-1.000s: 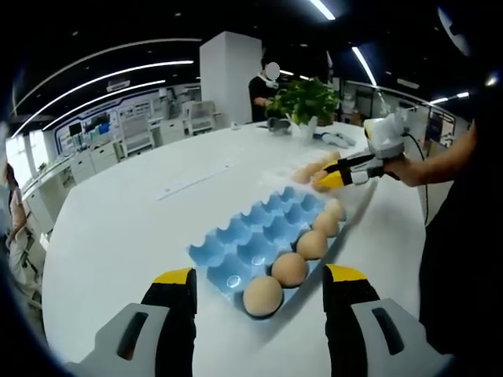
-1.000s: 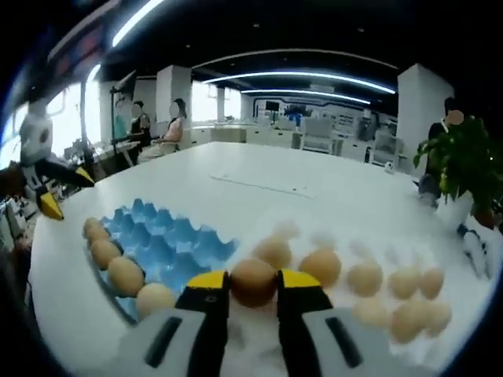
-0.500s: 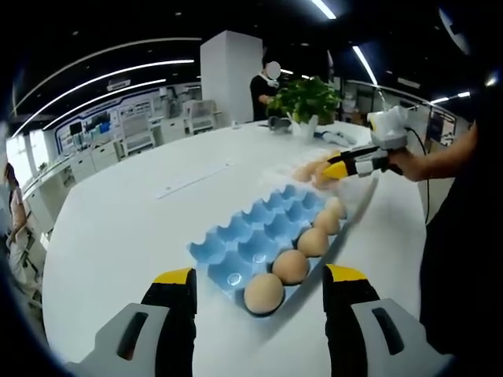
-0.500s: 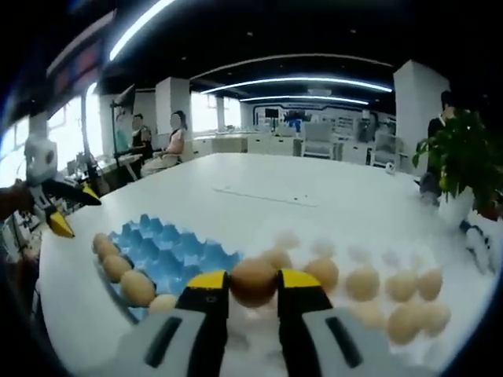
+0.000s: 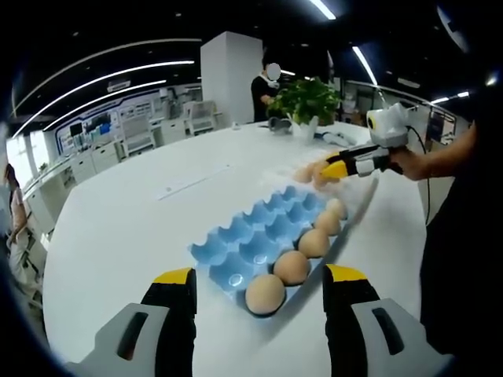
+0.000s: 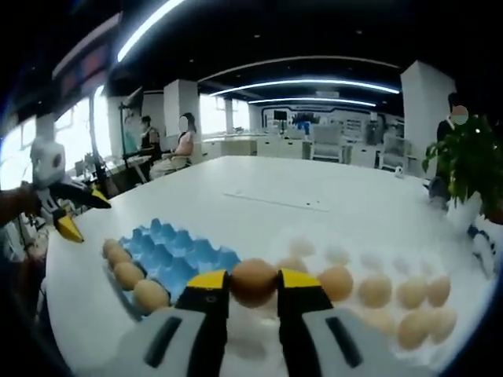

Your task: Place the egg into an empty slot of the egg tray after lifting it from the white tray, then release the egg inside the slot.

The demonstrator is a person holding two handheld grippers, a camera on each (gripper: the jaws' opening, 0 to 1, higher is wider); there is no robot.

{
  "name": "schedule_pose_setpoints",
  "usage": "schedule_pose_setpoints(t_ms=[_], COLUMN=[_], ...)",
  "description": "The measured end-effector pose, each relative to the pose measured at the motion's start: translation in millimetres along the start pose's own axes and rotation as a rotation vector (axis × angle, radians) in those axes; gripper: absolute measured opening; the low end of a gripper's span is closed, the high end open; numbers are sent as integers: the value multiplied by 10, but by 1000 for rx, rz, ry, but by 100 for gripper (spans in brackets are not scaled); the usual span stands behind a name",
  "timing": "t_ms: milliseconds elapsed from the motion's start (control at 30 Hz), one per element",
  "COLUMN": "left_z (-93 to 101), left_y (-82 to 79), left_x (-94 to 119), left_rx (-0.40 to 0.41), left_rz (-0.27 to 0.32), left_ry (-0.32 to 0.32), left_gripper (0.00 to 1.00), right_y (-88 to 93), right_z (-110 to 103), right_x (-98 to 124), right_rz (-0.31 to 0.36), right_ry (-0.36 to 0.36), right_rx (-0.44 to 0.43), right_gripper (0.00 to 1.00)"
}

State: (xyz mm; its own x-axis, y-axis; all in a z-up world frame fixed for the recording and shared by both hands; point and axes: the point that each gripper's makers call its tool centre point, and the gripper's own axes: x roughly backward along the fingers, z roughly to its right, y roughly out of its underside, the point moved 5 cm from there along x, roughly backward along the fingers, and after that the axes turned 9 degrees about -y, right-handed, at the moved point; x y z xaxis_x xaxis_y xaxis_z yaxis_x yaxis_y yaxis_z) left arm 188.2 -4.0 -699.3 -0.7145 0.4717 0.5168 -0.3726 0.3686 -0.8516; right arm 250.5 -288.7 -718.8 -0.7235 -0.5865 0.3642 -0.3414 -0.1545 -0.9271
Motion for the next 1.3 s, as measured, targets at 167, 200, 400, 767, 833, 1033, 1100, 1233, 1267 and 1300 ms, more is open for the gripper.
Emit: schedule_pose_setpoints(t_ms=[167,200,400,767,833,1033,1100,1233,1267,1300], left_z=[-11,-12,-7,-24,-31,-58,-71,-84,-84,-85], left_y=[-8,-11,-17,25,30,48,54,72,74,78], left_x=[-10,-13,-18,-12,-12,-5,0,-5,-7,-11], left_rx=[-2,-3,-4,2,3,5,6,10,11,12], left_rz=[0,1,2,-2,0,-2,-1,-3,-3,-3], left_ry=[1,2,4,1,2,1,-1,-2,-1,0], left_gripper=[65,65,65,65,65,65,65,65,65,65], right_y=[-2,-4,-41,-134,-155,-195,-217,-270,-286,-297], right_z=[-34,-45,-123,-399,-489,-738,-822,-972,-1006,-1039], right_x=[-18,-24,-75,-261,-316,-498,-554,-674,-704,-731], right_rz=[-2,-3,2,7,7,0,1,6,10,9], right_ry=[-14,-18,-44,-127,-151,-225,-247,-290,-299,-309], right_rx=[2,3,12,46,60,90,97,113,118,120], right_gripper=[23,23,23,23,23,23,23,23,23,23])
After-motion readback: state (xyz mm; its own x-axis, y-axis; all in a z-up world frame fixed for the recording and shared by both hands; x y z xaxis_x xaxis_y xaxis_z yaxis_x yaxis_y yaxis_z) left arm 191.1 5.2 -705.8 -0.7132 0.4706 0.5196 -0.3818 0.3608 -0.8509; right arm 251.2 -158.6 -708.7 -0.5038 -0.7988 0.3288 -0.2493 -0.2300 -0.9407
